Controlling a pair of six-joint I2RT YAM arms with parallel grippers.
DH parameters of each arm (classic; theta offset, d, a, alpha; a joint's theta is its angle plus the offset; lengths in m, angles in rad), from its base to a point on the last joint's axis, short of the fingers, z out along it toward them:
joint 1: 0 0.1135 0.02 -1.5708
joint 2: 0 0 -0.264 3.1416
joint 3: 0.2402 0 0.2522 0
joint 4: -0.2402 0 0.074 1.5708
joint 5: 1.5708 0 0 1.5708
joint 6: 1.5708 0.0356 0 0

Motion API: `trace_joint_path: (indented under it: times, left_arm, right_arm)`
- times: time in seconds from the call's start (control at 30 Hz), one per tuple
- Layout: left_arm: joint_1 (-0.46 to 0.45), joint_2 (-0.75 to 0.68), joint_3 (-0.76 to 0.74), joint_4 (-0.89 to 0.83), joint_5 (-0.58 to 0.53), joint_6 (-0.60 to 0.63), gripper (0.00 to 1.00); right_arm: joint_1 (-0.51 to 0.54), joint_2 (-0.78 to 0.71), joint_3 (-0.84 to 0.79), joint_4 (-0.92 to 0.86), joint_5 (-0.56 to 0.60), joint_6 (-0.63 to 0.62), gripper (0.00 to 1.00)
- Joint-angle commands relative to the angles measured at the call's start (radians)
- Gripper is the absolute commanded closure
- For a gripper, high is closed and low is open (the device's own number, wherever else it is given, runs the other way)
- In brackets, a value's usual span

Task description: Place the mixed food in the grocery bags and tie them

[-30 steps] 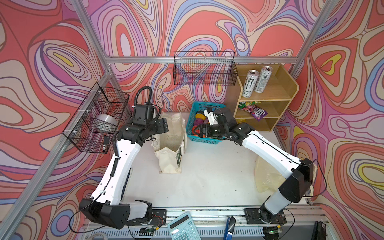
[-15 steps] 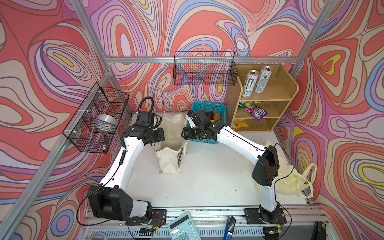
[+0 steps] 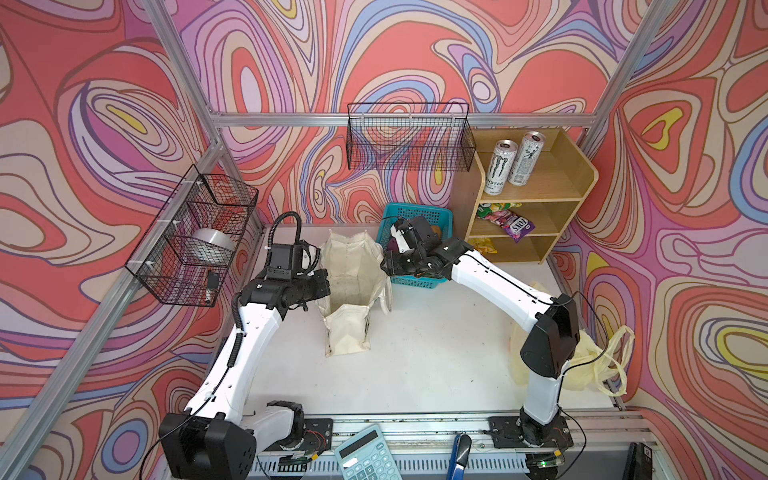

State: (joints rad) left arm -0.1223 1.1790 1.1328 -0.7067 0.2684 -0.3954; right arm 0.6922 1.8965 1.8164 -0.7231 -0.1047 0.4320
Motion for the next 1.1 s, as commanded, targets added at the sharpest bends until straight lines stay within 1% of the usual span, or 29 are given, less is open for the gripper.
trace_joint_path:
  times: [0.0, 0.1, 0.13, 0.23, 0.33, 0.37, 0.4, 0.47, 0.6, 0.67, 0.77, 1.07]
  left_arm:
    - [0.007, -0.033, -0.032, 0.037, 0.037, -0.042, 1.0]
    - [0.006, -0.051, -0.051, 0.05, 0.033, -0.048, 1.0]
    - [0.007, -0.052, -0.057, 0.056, 0.032, -0.051, 1.0]
    - [0.007, -0.046, -0.062, 0.065, 0.041, -0.051, 1.0]
    - [0.006, -0.032, -0.058, 0.067, 0.055, -0.049, 1.0]
    - [0.006, -0.026, -0.056, 0.067, 0.06, -0.048, 1.0]
    - [0.006, -0.024, -0.054, 0.068, 0.066, -0.046, 1.0]
    - [0.006, -0.02, -0.048, 0.074, 0.076, -0.043, 1.0]
    - [0.007, -0.023, -0.042, 0.069, 0.072, -0.036, 1.0]
    - [0.006, -0.026, -0.042, 0.064, 0.07, -0.031, 1.0]
    - [0.007, -0.033, -0.04, 0.059, 0.07, -0.028, 1.0]
    - [0.007, -0.033, -0.046, 0.059, 0.067, -0.023, 1.0]
  right_arm:
    - [-0.028, -0.103, 0.001, -0.014, -0.007, 0.005, 0.32]
    - [-0.109, -0.235, -0.088, 0.0, -0.01, 0.04, 0.3]
    - [-0.15, -0.286, -0.137, 0.011, -0.011, 0.058, 0.29]
    - [-0.298, -0.423, -0.294, 0.047, -0.033, 0.111, 0.28]
    - [-0.479, -0.512, -0.432, 0.11, -0.087, 0.184, 0.27]
    - [-0.549, -0.527, -0.469, 0.144, -0.129, 0.216, 0.27]
    - [-0.599, -0.534, -0.499, 0.171, -0.151, 0.241, 0.27]
    - [-0.695, -0.533, -0.553, 0.235, -0.173, 0.284, 0.28]
    - [-0.827, -0.494, -0.631, 0.412, -0.239, 0.391, 0.28]
    - [-0.856, -0.463, -0.642, 0.49, -0.262, 0.43, 0.26]
    - [-0.87, -0.41, -0.633, 0.561, -0.275, 0.474, 0.22]
    - [-0.874, -0.274, -0.568, 0.678, -0.253, 0.561, 0.22]
